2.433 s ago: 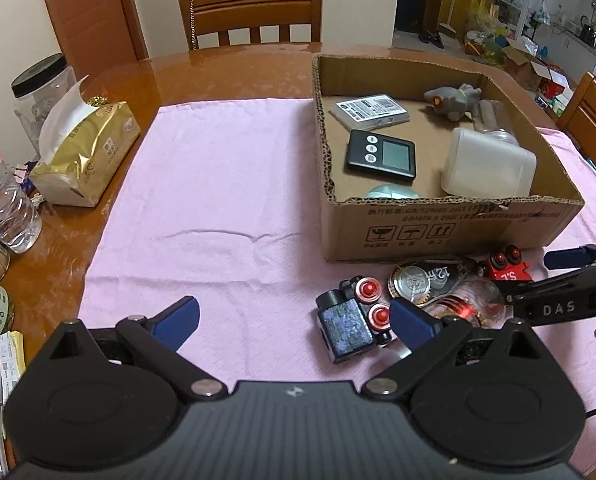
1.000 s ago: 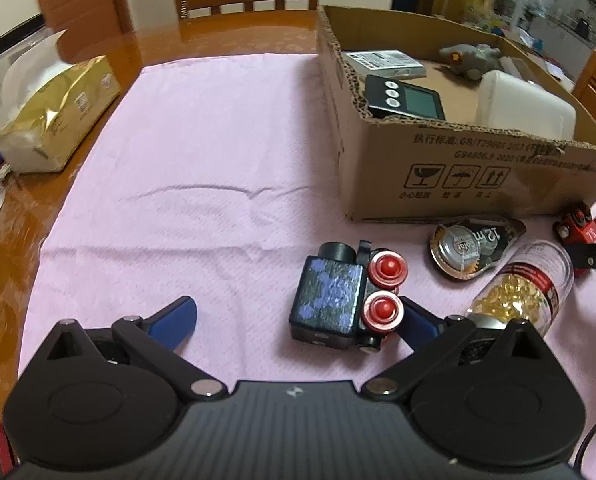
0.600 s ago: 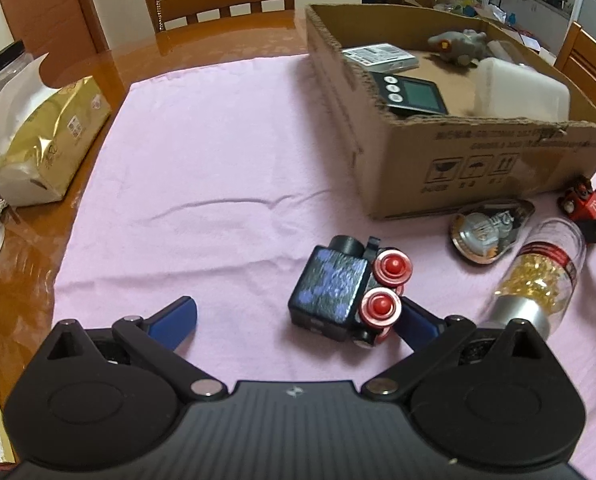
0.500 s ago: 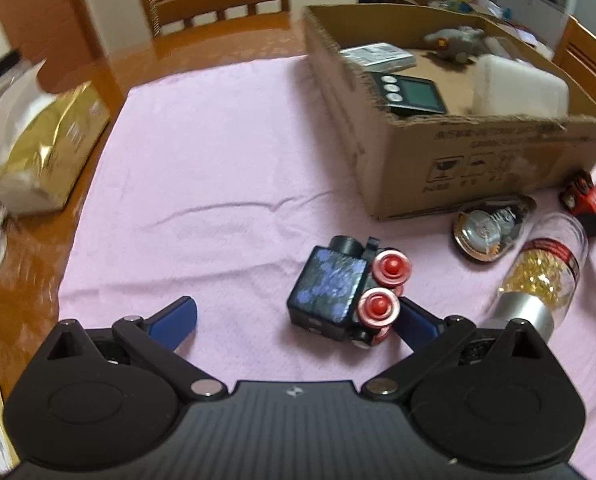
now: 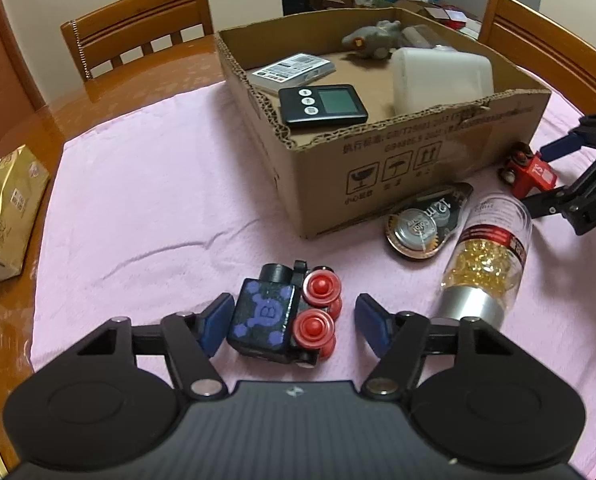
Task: Organize rigid objects
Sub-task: 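Grasp the blue-black wheeled toy with left tool while right tool grasps red S.L robot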
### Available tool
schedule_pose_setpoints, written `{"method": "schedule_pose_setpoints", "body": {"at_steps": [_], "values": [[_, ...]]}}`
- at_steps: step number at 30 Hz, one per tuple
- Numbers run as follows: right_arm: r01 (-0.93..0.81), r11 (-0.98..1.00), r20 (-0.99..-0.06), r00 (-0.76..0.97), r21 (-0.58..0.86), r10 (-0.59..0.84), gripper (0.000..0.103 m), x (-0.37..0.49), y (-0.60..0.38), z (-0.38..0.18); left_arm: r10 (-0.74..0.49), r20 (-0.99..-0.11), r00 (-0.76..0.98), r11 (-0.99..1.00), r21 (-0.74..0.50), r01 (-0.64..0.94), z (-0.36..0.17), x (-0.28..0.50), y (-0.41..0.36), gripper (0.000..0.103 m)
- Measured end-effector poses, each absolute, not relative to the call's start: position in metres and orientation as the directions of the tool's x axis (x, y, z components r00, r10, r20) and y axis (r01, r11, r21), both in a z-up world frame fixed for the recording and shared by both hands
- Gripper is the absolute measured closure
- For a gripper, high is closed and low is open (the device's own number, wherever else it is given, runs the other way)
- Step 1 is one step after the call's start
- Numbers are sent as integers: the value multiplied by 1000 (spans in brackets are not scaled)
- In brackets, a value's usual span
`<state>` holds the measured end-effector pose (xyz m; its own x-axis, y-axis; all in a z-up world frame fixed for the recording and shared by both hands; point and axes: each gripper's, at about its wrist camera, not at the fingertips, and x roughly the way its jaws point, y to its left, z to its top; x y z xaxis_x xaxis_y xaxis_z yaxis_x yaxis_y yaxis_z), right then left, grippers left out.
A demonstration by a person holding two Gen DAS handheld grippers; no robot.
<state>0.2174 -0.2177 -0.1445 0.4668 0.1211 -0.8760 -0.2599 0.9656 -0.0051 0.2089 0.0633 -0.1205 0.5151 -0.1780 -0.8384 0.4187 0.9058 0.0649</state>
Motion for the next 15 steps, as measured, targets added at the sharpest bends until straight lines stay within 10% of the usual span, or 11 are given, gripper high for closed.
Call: {"method": "schedule_pose_setpoints", "body": {"at_steps": [15], "values": [[-294, 955, -879, 461, -20, 123, 45, 220, -200, -130, -175, -848, 501, 876, 98, 472, -118, 211, 60, 52]]}}
